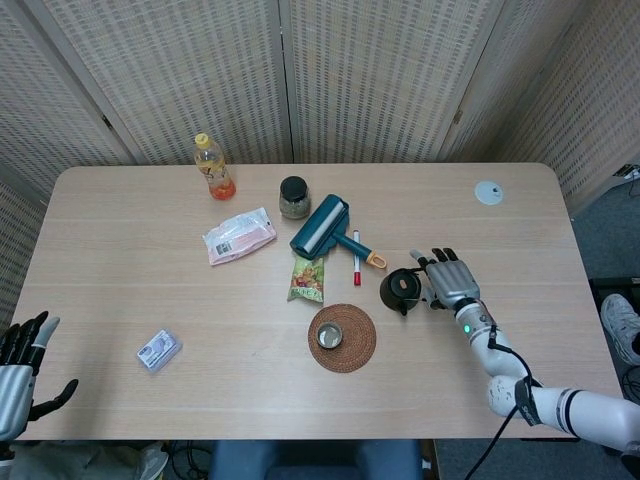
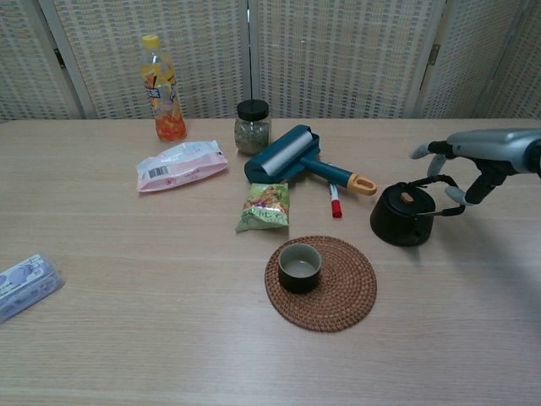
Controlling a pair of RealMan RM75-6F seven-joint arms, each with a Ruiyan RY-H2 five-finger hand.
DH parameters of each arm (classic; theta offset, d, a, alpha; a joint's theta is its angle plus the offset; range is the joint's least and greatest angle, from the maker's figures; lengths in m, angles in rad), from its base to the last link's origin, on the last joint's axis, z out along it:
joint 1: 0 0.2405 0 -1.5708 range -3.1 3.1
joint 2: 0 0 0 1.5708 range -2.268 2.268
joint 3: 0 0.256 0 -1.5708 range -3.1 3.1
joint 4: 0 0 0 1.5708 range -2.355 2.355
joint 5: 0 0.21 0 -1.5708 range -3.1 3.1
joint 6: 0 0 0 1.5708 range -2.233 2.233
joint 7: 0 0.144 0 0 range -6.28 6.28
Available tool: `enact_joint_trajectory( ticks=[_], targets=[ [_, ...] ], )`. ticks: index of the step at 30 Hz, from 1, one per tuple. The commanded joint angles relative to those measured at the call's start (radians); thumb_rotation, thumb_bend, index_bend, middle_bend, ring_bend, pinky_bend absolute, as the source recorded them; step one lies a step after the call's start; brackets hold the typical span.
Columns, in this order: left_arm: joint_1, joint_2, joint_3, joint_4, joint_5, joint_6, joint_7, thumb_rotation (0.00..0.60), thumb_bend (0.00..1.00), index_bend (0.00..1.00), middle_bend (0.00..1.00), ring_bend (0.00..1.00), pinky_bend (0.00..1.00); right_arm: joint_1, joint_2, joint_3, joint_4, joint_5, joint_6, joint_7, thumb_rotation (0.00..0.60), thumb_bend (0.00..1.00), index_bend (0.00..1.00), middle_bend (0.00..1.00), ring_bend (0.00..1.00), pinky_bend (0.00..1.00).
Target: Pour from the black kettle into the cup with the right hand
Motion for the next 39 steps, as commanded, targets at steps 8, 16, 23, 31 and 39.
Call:
enact_joint_trajectory(
  ticks=[8, 16, 23, 31, 39],
  targets=[
    [0.0, 0.002, -0.001, 0.001, 0.001, 0.001, -0.003, 0.6, 0.24, 0.0, 0.0, 0.01, 0.0, -0.023, 0.028, -0.034, -0.024, -0.026, 0.023, 0.025, 0.6, 0.57, 0.01, 0.26, 0.0, 0.02],
    [-0.002, -0.001, 0.001, 0.003, 0.005, -0.001, -0.005, 0.6, 0.24, 0.0, 0.0, 0.01, 0.0, -0.065, 0.05, -0.068, -0.074, -0.09, 0.054, 0.059, 0.6, 0.57, 0.01, 0.27, 0.0, 0.02],
    [0.004, 0.002, 0.001, 0.004, 0.005, 0.008, -0.009, 0.6, 0.24, 0.0, 0.0, 0.01, 0.0, -0.111, 0.073, -0.105, -0.131, -0.187, 0.091, 0.09, 0.6, 0.55, 0.01, 0.27, 0.0, 0.02],
    [0.002, 0.003, 0.0, 0.003, 0.008, 0.008, -0.009, 0.6, 0.24, 0.0, 0.0, 0.01, 0.0, -0.163, 0.118, -0.116, -0.201, -0.313, 0.185, 0.109, 0.6, 0.19, 0.01, 0.26, 0.0, 0.02],
    [0.002, 0.0, 0.001, 0.004, 0.006, 0.005, -0.008, 0.6, 0.24, 0.0, 0.0, 0.01, 0.0, -0.2, 0.11, -0.144, -0.217, -0.42, 0.27, 0.023, 0.6, 0.0, 0.01, 0.15, 0.0, 0.02]
  ],
)
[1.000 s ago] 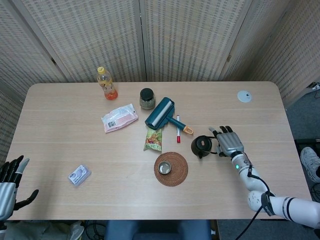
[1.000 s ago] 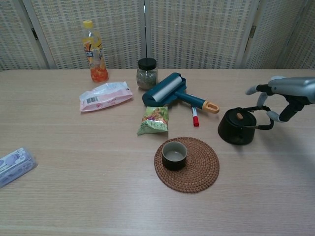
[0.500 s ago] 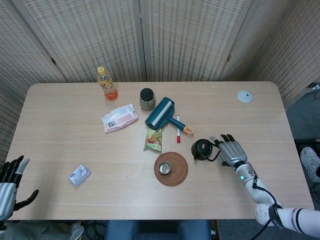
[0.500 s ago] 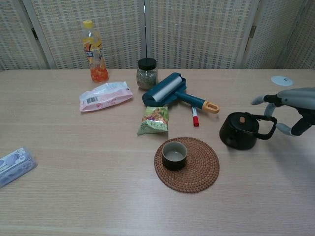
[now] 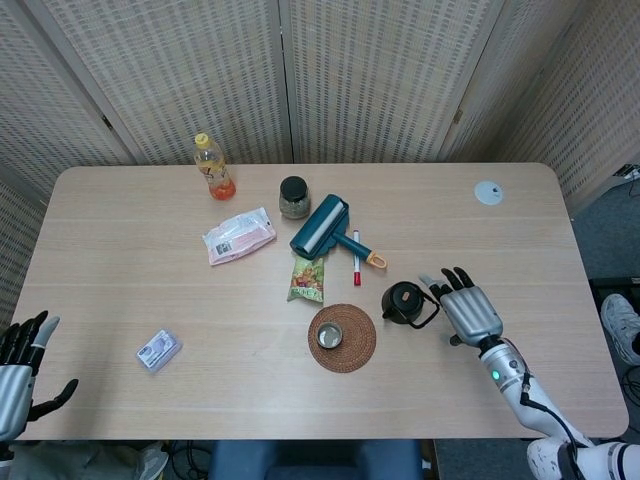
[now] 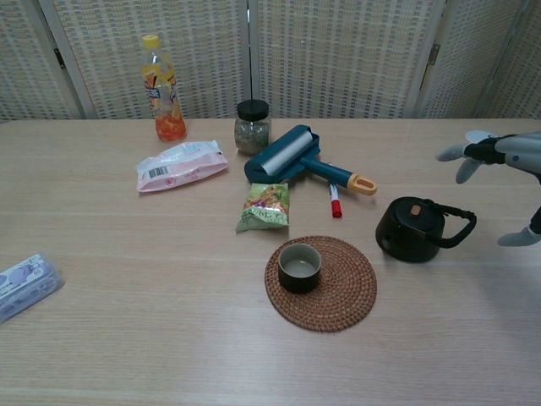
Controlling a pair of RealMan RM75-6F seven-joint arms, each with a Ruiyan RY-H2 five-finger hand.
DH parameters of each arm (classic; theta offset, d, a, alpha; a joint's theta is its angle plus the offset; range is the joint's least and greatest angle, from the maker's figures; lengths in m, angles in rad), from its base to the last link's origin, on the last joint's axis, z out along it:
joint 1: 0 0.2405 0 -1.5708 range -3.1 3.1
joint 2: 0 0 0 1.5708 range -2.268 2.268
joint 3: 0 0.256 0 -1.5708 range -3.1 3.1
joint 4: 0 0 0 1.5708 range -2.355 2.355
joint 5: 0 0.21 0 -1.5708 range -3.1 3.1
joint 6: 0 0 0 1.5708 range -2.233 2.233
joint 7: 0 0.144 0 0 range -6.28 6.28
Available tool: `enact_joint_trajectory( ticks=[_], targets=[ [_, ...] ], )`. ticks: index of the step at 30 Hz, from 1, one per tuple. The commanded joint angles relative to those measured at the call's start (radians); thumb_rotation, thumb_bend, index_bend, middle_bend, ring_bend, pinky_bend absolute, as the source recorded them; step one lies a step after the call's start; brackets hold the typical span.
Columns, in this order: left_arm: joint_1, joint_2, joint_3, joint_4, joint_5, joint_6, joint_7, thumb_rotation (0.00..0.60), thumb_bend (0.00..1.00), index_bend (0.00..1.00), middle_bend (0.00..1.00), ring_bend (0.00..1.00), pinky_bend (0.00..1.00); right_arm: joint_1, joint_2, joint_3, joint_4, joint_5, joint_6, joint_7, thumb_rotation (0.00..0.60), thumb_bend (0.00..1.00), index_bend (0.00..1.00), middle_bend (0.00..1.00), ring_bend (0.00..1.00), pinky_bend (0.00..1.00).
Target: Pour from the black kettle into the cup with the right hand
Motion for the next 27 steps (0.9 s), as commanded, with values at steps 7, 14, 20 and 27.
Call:
enact_joint_trajectory(
  ticks=[7, 14, 20, 27],
  targets=[
    [0.003, 0.002, 0.0, 0.001, -0.001, 0.003, -0.001, 0.6, 0.24, 0.0, 0.0, 0.01, 0.0, -0.032, -0.068, -0.018, 0.055, -0.083, 0.05, -0.084, 0.6, 0.0, 0.01, 0.1, 0.0, 0.02],
    [0.006, 0.0, 0.003, 0.002, 0.001, 0.005, -0.002, 0.6, 0.24, 0.0, 0.0, 0.01, 0.0, -0.025, -0.149, 0.015, 0.125, -0.072, 0.042, -0.127, 0.6, 0.0, 0.01, 0.1, 0.0, 0.02],
    [0.011, 0.005, 0.005, 0.002, 0.001, 0.012, -0.009, 0.6, 0.24, 0.0, 0.0, 0.01, 0.0, -0.007, -0.186, 0.046, 0.156, -0.04, 0.023, -0.17, 0.6, 0.0, 0.01, 0.1, 0.0, 0.02],
    [0.018, 0.005, 0.007, 0.005, 0.0, 0.017, -0.012, 0.6, 0.24, 0.0, 0.0, 0.01, 0.0, 0.021, -0.238, 0.083, 0.204, -0.002, 0.002, -0.214, 0.6, 0.0, 0.01, 0.1, 0.0, 0.02]
  ],
)
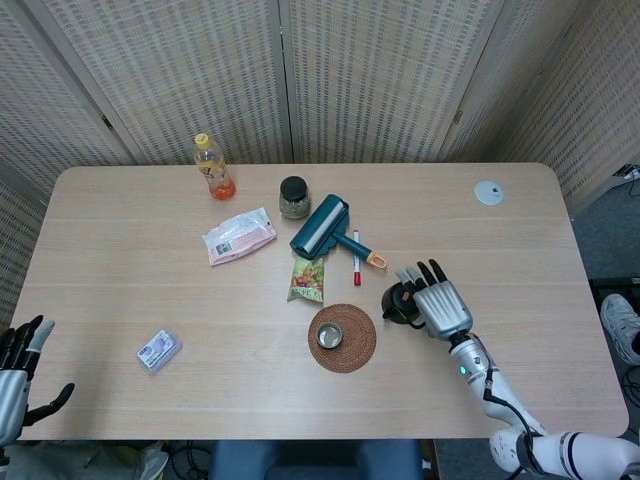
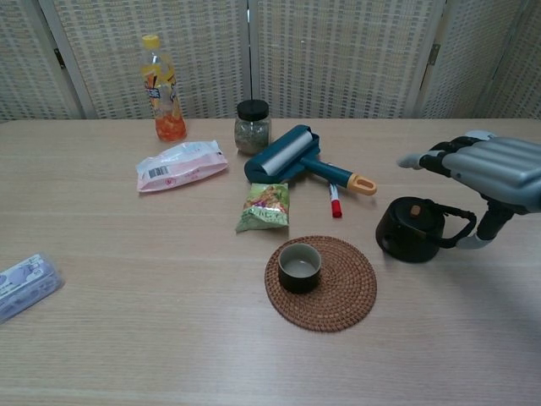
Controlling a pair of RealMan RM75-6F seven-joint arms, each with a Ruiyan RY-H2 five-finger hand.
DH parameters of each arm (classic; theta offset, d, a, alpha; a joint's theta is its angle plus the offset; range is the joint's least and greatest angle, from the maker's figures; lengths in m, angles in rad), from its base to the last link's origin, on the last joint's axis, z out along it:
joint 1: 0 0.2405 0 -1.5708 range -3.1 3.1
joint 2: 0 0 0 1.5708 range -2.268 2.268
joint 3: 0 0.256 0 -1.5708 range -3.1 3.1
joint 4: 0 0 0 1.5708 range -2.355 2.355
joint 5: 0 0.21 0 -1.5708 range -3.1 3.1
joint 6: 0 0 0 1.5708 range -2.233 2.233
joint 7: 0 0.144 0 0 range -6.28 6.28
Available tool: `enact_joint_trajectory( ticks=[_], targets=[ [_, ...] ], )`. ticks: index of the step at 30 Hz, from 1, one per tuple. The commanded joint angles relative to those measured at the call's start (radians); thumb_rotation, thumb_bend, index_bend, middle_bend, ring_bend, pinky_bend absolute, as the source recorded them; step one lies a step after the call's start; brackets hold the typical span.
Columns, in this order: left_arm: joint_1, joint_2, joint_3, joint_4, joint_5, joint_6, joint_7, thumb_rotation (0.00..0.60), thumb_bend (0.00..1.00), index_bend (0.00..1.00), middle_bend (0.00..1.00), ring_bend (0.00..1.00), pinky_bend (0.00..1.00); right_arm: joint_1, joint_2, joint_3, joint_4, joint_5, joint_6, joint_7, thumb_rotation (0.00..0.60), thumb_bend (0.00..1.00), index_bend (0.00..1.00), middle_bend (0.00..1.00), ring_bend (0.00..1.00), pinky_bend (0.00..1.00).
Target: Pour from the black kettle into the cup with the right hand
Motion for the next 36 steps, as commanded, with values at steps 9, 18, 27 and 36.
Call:
enact_joint_trajectory(
  ticks=[9, 18, 27, 36],
  targets=[
    [0.004, 0.005, -0.002, 0.002, -0.004, 0.003, -0.005, 0.6, 0.24, 0.0, 0.0, 0.01, 0.0, 0.036, -0.043, 0.038, 0.05, 0.048, -0.035, -0.031, 0.6, 0.0, 0.01, 0.1, 0.0, 0.02],
    [0.007, 0.005, -0.004, 0.007, -0.008, 0.003, -0.01, 0.6, 0.24, 0.0, 0.0, 0.01, 0.0, 0.034, -0.022, 0.034, 0.03, 0.042, -0.028, -0.032, 0.6, 0.0, 0.01, 0.14, 0.0, 0.02],
    [0.003, 0.0, -0.002, 0.007, -0.002, -0.002, -0.007, 0.6, 0.24, 0.0, 0.0, 0.01, 0.0, -0.011, 0.084, 0.0, -0.078, -0.077, 0.018, 0.073, 0.6, 0.03, 0.2, 0.28, 0.15, 0.02],
    [0.006, 0.002, -0.001, 0.001, 0.002, 0.003, -0.001, 0.6, 0.24, 0.0, 0.0, 0.01, 0.0, -0.041, 0.112, -0.032, -0.076, -0.17, 0.038, 0.136, 0.6, 0.03, 0.31, 0.35, 0.21, 0.0]
  ],
)
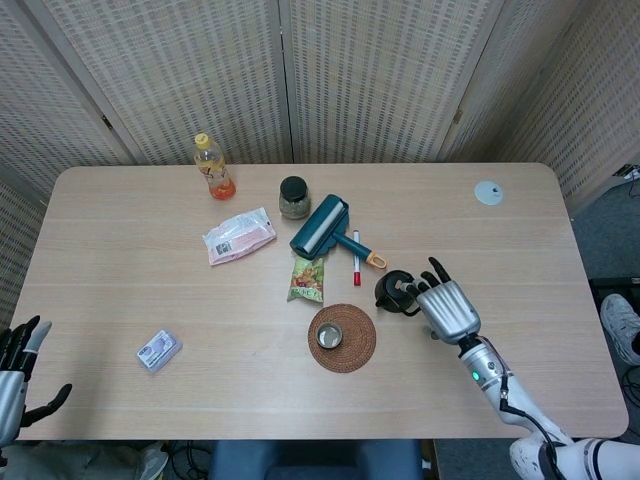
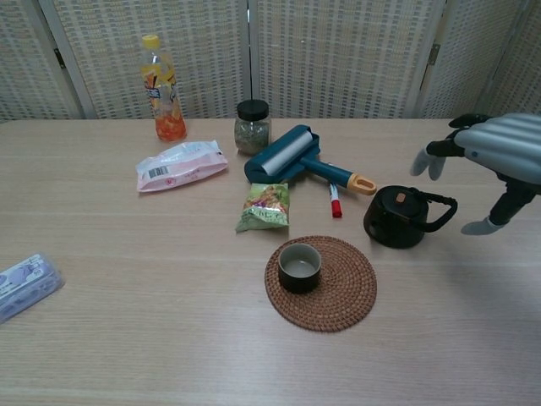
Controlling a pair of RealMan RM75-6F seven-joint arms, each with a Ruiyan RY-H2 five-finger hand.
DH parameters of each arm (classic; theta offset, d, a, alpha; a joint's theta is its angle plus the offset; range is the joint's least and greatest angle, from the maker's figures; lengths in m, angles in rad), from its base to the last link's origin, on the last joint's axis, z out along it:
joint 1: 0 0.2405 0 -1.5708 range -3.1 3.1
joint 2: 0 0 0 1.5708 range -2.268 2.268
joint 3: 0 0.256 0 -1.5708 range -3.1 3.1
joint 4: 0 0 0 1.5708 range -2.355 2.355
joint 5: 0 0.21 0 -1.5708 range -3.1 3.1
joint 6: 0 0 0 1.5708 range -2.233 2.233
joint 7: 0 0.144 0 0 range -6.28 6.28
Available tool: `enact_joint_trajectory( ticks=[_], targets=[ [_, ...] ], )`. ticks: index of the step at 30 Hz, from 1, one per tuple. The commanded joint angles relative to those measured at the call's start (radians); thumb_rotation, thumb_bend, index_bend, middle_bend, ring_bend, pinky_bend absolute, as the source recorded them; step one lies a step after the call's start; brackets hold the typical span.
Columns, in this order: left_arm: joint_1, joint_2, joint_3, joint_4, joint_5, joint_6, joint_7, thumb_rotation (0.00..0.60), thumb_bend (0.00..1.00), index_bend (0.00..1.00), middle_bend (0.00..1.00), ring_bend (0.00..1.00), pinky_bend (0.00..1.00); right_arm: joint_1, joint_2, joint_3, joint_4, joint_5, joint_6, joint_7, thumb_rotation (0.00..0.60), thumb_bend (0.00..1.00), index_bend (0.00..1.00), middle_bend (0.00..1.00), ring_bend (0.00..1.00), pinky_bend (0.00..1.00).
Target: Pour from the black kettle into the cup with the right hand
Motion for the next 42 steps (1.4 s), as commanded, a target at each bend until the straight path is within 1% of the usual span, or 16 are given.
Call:
enact_joint_trajectory(
  ticks=[1, 5, 9, 15, 19, 21, 25, 28, 31, 33, 35, 39, 42],
  targets=[
    [0.001, 0.0, 0.001, -0.001, 0.001, 0.001, 0.001, 0.6, 0.24, 0.0, 0.0, 0.01, 0.0, -0.006, -0.002, -0.004, 0.014, -0.009, -0.003, 0.015, 0.6, 0.03, 0.32, 0.35, 0.21, 0.0],
    [0.002, 0.001, 0.0, -0.001, 0.001, 0.003, 0.0, 0.6, 0.24, 0.0, 0.0, 0.01, 0.0, -0.005, -0.021, -0.003, 0.047, -0.021, -0.018, 0.039, 0.6, 0.03, 0.34, 0.37, 0.22, 0.0],
    [0.003, 0.001, 0.001, 0.001, 0.0, 0.002, -0.001, 0.6, 0.24, 0.0, 0.0, 0.01, 0.0, -0.002, -0.048, 0.006, 0.087, -0.032, -0.024, 0.058, 0.6, 0.03, 0.38, 0.4, 0.27, 0.0],
    [0.007, 0.001, 0.0, 0.008, -0.007, 0.002, -0.008, 0.6, 0.24, 0.0, 0.0, 0.01, 0.0, 0.005, -0.081, 0.018, 0.131, -0.027, -0.049, 0.081, 0.6, 0.03, 0.38, 0.4, 0.3, 0.0],
    [0.007, -0.001, 0.001, 0.014, -0.006, 0.0, -0.013, 0.6, 0.24, 0.0, 0.0, 0.01, 0.0, 0.007, -0.097, 0.02, 0.142, -0.031, -0.061, 0.095, 0.6, 0.02, 0.38, 0.41, 0.31, 0.0],
    [0.007, -0.002, 0.001, 0.017, -0.007, 0.001, -0.017, 0.6, 0.24, 0.0, 0.0, 0.01, 0.0, 0.008, -0.101, 0.023, 0.142, -0.035, -0.064, 0.112, 0.6, 0.0, 0.4, 0.42, 0.32, 0.0],
    [0.009, -0.002, 0.002, 0.022, -0.008, 0.0, -0.022, 0.6, 0.24, 0.0, 0.0, 0.01, 0.0, 0.008, -0.099, 0.029, 0.143, -0.034, -0.067, 0.117, 0.597, 0.0, 0.43, 0.45, 0.34, 0.0],
    [0.009, -0.003, 0.003, 0.024, -0.009, -0.003, -0.026, 0.6, 0.24, 0.0, 0.0, 0.01, 0.0, 0.012, -0.09, 0.033, 0.135, -0.026, -0.079, 0.115, 0.549, 0.0, 0.43, 0.45, 0.34, 0.0],
    [0.008, -0.004, 0.004, 0.026, -0.008, -0.005, -0.028, 0.6, 0.24, 0.0, 0.0, 0.01, 0.0, 0.015, -0.085, 0.035, 0.129, -0.025, -0.088, 0.113, 0.467, 0.0, 0.44, 0.46, 0.34, 0.0],
    [0.007, -0.003, 0.004, 0.025, -0.009, -0.008, -0.034, 0.6, 0.24, 0.0, 0.0, 0.01, 0.0, 0.018, -0.083, 0.034, 0.125, -0.025, -0.097, 0.119, 0.396, 0.0, 0.45, 0.46, 0.34, 0.0],
    [0.007, -0.003, 0.003, 0.028, -0.009, -0.007, -0.035, 0.6, 0.24, 0.0, 0.0, 0.01, 0.0, 0.02, -0.084, 0.035, 0.128, -0.028, -0.099, 0.116, 0.348, 0.0, 0.46, 0.47, 0.34, 0.0],
    [0.007, -0.003, 0.003, 0.03, -0.01, -0.008, -0.039, 0.6, 0.24, 0.0, 0.0, 0.01, 0.0, 0.021, -0.087, 0.036, 0.138, -0.027, -0.097, 0.094, 0.296, 0.0, 0.48, 0.49, 0.34, 0.0],
    [0.008, -0.004, 0.003, 0.031, -0.011, -0.009, -0.042, 0.6, 0.25, 0.0, 0.0, 0.01, 0.0, 0.024, -0.09, 0.039, 0.143, -0.016, -0.1, 0.072, 0.289, 0.0, 0.48, 0.49, 0.35, 0.0]
  ],
)
